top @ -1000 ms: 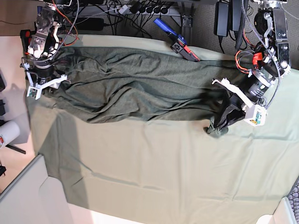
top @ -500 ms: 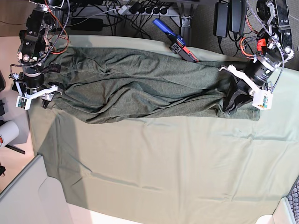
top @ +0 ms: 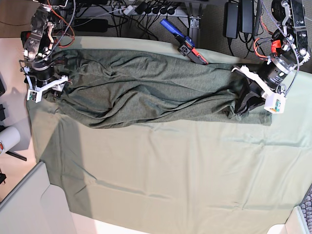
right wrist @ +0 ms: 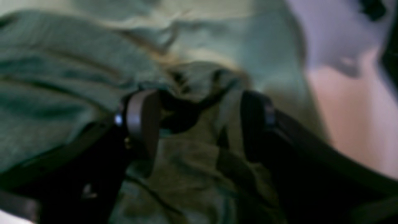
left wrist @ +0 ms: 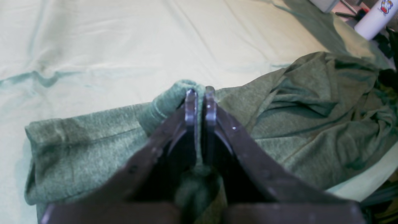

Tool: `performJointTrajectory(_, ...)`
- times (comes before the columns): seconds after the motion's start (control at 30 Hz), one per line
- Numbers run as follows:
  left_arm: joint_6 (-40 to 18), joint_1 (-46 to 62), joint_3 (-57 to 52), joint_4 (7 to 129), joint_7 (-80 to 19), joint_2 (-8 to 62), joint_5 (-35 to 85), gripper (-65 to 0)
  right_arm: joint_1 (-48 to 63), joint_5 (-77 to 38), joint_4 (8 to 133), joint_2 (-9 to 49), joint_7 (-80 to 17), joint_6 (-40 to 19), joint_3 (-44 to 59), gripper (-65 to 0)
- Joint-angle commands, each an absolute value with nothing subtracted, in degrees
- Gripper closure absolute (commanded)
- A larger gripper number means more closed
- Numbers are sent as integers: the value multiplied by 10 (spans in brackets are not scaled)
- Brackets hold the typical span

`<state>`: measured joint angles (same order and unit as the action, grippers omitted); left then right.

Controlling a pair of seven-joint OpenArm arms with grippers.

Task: Fold the T-shirt properly
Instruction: 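Hold the shirt ends with both grippers and straighten the long strip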

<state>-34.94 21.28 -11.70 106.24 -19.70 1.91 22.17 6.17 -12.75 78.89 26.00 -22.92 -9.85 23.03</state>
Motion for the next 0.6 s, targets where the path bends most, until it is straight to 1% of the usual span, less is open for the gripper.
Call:
performJointTrajectory(0.0, -354, 211, -118, 1074, -183, 21, 234, 0, 55, -135, 794, 273, -208, -103, 235, -320)
performJointTrajectory(0.13, -354, 211, -118, 1074, -183, 21, 234, 0, 54, -135, 793, 273, -204, -103, 235, -143)
performJointTrajectory(0.27, -354, 212, -118, 1074, -183, 21, 233, 0, 54, -117, 793, 273, -182, -103, 235, 0)
performJointTrajectory(0.57, -354, 213, -145, 1074, -192, 34, 251, 0, 53, -85, 793, 289, -177, -103, 235, 0)
